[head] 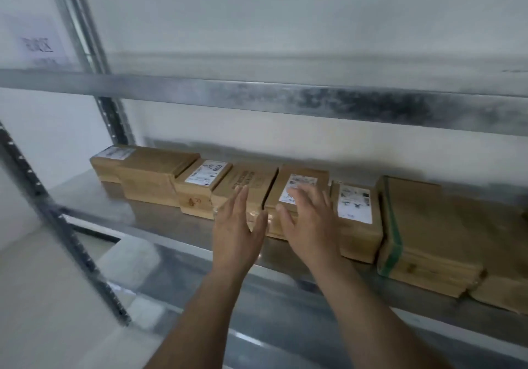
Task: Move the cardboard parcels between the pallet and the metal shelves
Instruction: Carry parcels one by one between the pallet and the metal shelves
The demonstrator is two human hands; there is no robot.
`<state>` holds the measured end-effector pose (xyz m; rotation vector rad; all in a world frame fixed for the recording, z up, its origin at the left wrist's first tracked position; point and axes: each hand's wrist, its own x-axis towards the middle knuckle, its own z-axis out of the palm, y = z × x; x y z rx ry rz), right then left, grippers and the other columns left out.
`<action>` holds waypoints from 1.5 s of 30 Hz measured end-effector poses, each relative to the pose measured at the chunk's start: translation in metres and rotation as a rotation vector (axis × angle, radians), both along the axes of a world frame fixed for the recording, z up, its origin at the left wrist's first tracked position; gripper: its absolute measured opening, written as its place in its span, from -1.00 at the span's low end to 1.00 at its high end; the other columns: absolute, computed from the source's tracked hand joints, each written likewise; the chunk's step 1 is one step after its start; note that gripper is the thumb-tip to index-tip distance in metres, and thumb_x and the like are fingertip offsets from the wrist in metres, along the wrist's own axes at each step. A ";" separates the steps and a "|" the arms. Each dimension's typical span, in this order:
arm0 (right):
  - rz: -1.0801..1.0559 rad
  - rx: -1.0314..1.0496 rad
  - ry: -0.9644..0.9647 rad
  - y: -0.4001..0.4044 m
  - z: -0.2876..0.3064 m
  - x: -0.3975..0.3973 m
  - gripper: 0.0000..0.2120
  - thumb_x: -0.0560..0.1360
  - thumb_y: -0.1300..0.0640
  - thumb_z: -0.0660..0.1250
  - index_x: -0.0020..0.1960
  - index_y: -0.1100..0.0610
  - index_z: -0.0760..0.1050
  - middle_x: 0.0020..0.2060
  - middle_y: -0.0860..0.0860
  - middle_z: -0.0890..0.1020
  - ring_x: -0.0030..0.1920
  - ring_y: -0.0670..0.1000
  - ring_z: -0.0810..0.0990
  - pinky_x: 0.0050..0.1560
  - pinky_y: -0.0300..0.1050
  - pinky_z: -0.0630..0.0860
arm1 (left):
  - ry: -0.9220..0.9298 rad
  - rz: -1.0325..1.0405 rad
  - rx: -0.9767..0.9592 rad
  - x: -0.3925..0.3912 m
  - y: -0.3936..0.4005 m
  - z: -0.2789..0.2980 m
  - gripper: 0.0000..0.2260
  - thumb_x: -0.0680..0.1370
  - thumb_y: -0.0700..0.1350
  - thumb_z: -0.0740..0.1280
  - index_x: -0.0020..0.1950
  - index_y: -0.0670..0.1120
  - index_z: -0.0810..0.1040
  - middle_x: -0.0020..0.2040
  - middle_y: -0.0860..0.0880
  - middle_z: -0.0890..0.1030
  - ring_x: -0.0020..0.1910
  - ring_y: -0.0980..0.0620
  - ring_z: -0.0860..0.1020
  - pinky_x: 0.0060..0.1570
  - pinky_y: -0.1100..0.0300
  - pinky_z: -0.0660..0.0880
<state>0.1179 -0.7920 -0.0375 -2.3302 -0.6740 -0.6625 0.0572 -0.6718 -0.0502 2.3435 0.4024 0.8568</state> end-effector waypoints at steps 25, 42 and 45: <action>0.165 -0.053 0.120 0.345 -0.017 -0.078 -0.63 0.54 -0.02 0.27 0.30 0.08 0.47 0.21 0.02 0.52 0.29 0.08 0.40 0.22 0.01 0.37 | 0.031 0.138 -0.018 -0.094 0.343 -0.022 -0.46 0.56 0.05 0.26 0.50 -0.04 0.21 0.48 -0.01 0.27 0.45 0.03 0.21 0.37 0.20 0.12; 0.166 -0.069 0.205 0.551 -0.024 0.023 -0.60 0.57 0.00 0.19 0.37 0.12 0.38 0.26 0.05 0.47 0.27 0.08 0.39 0.27 -0.07 0.28 | 0.094 0.130 -0.029 0.018 0.544 -0.022 -0.49 0.57 0.00 0.27 0.48 -0.07 0.24 0.46 -0.05 0.31 0.42 -0.01 0.24 0.36 0.16 0.17; 0.142 -0.105 0.262 0.584 -0.033 0.030 -0.59 0.59 0.02 0.16 0.40 0.12 0.32 0.33 0.04 0.43 0.32 0.06 0.35 0.31 -0.10 0.26 | 0.102 0.120 -0.031 0.027 0.578 -0.032 -0.52 0.58 0.00 0.24 0.48 -0.08 0.25 0.46 -0.04 0.32 0.42 0.00 0.25 0.35 0.19 0.17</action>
